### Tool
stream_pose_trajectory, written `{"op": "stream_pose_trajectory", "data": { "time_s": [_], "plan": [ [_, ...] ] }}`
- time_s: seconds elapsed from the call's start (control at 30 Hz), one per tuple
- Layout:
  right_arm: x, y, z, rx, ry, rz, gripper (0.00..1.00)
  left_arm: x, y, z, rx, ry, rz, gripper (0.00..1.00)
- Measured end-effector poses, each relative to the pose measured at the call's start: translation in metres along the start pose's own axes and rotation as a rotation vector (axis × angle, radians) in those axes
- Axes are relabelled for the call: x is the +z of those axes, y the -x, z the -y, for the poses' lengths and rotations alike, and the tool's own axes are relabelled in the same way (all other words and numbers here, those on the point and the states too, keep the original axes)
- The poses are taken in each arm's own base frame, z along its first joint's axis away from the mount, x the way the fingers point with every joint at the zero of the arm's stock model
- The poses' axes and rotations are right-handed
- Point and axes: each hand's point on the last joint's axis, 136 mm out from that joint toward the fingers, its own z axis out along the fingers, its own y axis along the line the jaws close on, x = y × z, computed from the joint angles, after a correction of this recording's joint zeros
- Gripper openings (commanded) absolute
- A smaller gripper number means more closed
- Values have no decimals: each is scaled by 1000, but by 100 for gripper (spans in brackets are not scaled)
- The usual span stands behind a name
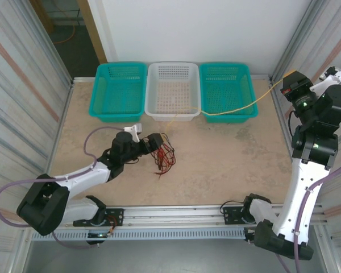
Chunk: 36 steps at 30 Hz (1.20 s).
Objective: Untangle the cables
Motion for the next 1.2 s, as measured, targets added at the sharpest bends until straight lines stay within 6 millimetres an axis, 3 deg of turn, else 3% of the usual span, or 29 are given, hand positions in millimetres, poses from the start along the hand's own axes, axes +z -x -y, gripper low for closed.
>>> {"op": "stream_pose_trajectory", "data": {
  "time_s": [0.2, 0.4, 0.5, 0.57, 0.67, 0.73, 0.9, 1.0, 1.2],
  "plan": [
    [3, -9, -11, -9, 41, -27, 0, -13, -9, 4, 69, 84, -104, 99],
    [10, -17, -16, -29, 57, -55, 0, -66, -10, -18, 194, 275, -108, 95],
    [15, -24, -21, -35, 71, -74, 0, -94, 4, -31, 219, 380, -69, 86],
    [19, -33, -27, -48, 93, -106, 0, -112, 24, -30, 222, 409, -11, 82],
    [32, -50, -39, -69, 131, -170, 0, -136, 65, -1, 252, 362, 118, 82],
    [42, -67, -45, -76, 154, -225, 0, -144, 89, 34, 312, 266, 181, 84],
    [60, -103, -54, -77, 193, -340, 0, -139, 114, 124, 483, -29, 172, 90],
    [67, -115, -60, -69, 224, -381, 0, -128, 113, 160, 552, -201, 118, 91],
    [75, -123, -75, -15, 299, -416, 0, -87, 66, 170, 583, -363, -113, 92]
  ]
}}
